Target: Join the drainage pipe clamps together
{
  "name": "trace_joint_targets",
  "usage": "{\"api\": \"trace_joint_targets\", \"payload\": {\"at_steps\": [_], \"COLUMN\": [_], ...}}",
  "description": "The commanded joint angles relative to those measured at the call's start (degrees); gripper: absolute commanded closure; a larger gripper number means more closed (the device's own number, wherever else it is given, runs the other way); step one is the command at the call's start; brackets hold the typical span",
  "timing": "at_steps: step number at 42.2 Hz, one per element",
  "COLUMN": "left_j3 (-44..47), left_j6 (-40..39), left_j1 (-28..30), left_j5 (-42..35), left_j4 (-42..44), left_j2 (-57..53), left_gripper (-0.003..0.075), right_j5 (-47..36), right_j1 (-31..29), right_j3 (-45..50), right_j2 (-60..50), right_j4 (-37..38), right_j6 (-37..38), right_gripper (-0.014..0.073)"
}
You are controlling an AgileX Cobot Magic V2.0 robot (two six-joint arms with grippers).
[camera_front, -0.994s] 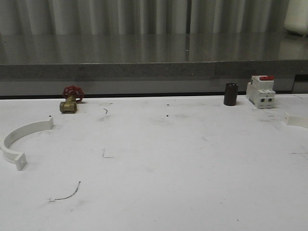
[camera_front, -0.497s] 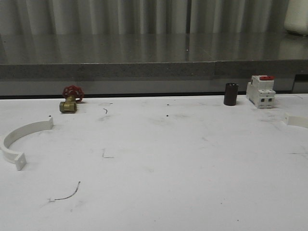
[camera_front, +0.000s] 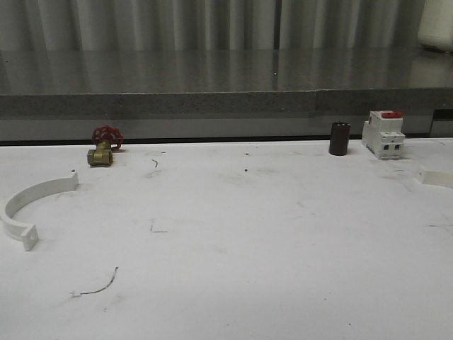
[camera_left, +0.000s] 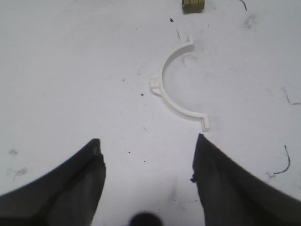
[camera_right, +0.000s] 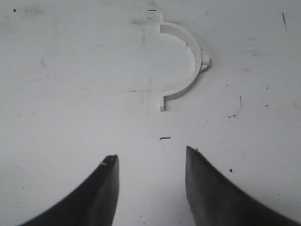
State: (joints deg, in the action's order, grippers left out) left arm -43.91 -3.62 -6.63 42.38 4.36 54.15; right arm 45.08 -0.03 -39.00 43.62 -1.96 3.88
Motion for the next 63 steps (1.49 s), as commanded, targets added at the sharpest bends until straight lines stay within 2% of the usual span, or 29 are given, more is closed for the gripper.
{"api": "trace_joint_targets", "payload": {"at_steps": [1,19,33,43,56,58,63], "left_j3": [-4.68,-18.22,-24.85,-25.81,-25.81,-25.81,-25.81], "left_j6": [-0.15,-0.15,-0.15,-0.15,-0.15,-0.15,-0.15], "left_j1": [-0.78,-0.78,-0.04,0.06,0.06,0.06,0.06], "left_j5": [-1.05,-0.76,-0.49,-4.73,-6.38,-6.38,-6.42], "left_j4": [0.46,0.46,-0.97,-2.70,-3.99,-4.36,-4.36], "left_j2": [5.48,29.42,43.14,49.18,52.54,52.79,52.79], "left_gripper": [0.0312,0.0312,0.0312,0.0312,0.0314,0.0328,0.0428], "right_j5": [-2.95,-2.89,-2.89,-2.94,-2.94,-2.94,-2.89], "right_j1": [-0.34,-0.34,-0.34,-0.34,-0.34,-0.34,-0.34], "right_j3": [-1.80,-1.80,-1.80,-1.80,-1.80,-1.80,-1.80], "right_j2": [0.03,0.03,0.03,0.03,0.03,0.03,0.03], "right_j4": [0.67,0.67,0.67,0.67,0.67,0.67,0.67], "right_j6": [-0.09,-0.09,-0.09,-0.09,-0.09,-0.09,-0.09], "right_gripper": [0.0226,0.0226,0.0226,0.0226,0.0226,0.0226,0.0226]}}
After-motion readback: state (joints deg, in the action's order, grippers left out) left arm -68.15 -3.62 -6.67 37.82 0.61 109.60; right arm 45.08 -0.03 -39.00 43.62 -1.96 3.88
